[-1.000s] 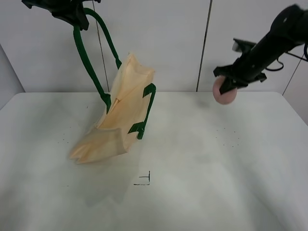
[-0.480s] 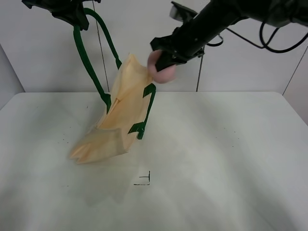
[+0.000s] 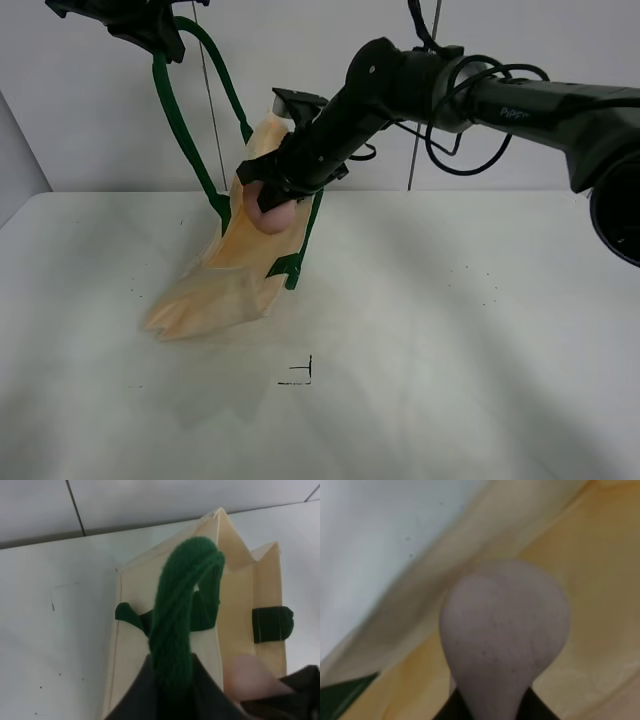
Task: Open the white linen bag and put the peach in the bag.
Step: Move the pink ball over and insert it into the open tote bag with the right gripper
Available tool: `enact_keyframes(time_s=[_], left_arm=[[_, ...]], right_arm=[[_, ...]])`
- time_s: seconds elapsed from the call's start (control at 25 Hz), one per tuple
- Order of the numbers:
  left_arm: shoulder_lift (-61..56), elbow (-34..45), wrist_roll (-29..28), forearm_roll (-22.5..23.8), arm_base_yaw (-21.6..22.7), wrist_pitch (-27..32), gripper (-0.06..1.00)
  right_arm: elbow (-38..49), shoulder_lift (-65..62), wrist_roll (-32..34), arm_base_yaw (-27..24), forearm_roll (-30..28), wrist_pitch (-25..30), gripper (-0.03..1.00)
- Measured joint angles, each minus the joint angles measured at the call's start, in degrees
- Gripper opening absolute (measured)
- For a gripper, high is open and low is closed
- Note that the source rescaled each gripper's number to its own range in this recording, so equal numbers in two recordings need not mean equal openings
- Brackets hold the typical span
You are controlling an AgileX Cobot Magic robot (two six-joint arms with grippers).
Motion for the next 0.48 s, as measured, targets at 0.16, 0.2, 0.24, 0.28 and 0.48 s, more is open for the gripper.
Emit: enact_keyframes(time_s=[0.16, 0.2, 0.24, 0.28, 0.48], left_arm=[[0.0, 0.0, 0.0, 0.0, 0.0, 0.0, 0.0], [0.0, 0.0, 0.0, 0.0, 0.0, 0.0, 0.0], [0.0, 0.0, 0.0, 0.0, 0.0, 0.0, 0.0], [0.0, 0.0, 0.0, 0.0, 0.0, 0.0, 0.0], [0.0, 0.0, 0.1, -0.1, 0.0, 0.0, 0.0]], right_arm=[[0.0, 0.7, 0.0, 0.0, 0.2, -1.2, 0.39], [0.0, 0.8, 0.0, 0.0, 0.2, -1.5, 0.61], [0.0, 0.8, -0.2, 0.0, 0.2, -1.7, 0.77], [0.0, 0.9, -0.2, 0.0, 0.0, -1.9, 0.86], [-1.2, 1.0, 2.2, 0.0, -6.1, 1.0, 0.99]])
